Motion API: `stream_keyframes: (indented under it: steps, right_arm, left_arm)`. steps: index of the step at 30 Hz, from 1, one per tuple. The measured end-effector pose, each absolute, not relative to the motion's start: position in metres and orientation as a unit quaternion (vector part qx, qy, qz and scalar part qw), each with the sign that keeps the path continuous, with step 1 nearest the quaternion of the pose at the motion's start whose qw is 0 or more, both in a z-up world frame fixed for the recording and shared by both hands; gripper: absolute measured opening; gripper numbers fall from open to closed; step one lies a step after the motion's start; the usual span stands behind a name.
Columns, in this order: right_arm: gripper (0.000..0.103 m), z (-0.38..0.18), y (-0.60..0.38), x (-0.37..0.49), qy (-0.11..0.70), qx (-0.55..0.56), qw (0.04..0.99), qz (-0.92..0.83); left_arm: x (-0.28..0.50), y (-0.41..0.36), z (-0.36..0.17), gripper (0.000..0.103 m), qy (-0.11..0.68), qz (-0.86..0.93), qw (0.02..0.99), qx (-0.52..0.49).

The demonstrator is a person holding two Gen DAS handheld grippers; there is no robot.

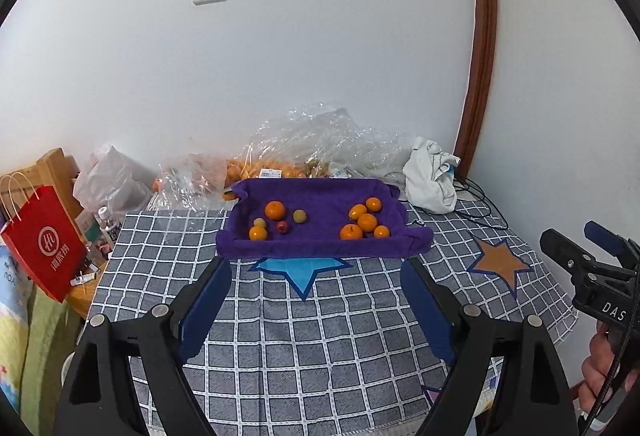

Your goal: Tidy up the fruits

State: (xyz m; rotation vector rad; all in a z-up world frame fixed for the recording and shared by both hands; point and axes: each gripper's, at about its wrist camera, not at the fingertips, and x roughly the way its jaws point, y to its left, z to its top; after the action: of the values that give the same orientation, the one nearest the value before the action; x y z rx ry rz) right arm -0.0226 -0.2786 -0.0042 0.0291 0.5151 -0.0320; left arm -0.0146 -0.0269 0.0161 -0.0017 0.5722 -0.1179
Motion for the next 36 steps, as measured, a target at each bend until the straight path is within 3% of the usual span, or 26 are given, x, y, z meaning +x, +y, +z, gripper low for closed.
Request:
stream_keyframes:
  steps: [36]
  right_arm:
    - [0.103,-0.0142,-0.2805,-0.0316,0.267,0.021,0.963,-0.010]
  left_arm:
    - [-0.0168,-0.0252,0.0127,0.086,0.286,-0.060,0.956,-0.006]
